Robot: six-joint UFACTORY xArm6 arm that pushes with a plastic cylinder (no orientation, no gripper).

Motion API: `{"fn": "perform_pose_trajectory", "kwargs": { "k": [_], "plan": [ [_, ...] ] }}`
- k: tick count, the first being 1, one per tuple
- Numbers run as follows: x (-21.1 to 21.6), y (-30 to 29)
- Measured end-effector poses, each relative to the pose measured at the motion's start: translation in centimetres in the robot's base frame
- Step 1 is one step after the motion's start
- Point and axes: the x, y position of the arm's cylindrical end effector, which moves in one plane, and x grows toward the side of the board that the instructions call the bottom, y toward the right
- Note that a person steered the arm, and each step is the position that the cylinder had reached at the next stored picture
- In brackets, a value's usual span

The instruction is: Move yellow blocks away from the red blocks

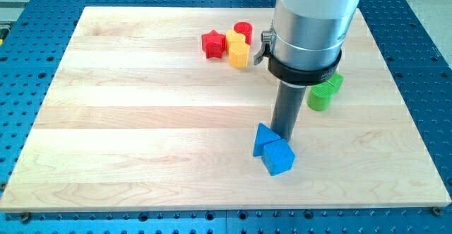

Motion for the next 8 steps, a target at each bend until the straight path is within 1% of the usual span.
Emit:
{"fn": "perform_pose_trajectory", "kwargs": {
  "k": [1,2,3,4,5,6,7,8],
  "plan": [
    [-2.9,-1.3],
    [-3.1,-6.1],
    [-7.2,-7.6],
    [-9.8,-10.2],
    [-9.9,-12.7],
    [-12.3,-12.6],
    [-16.2,-12.8],
    [-19.0,-9.8]
  ]
}}
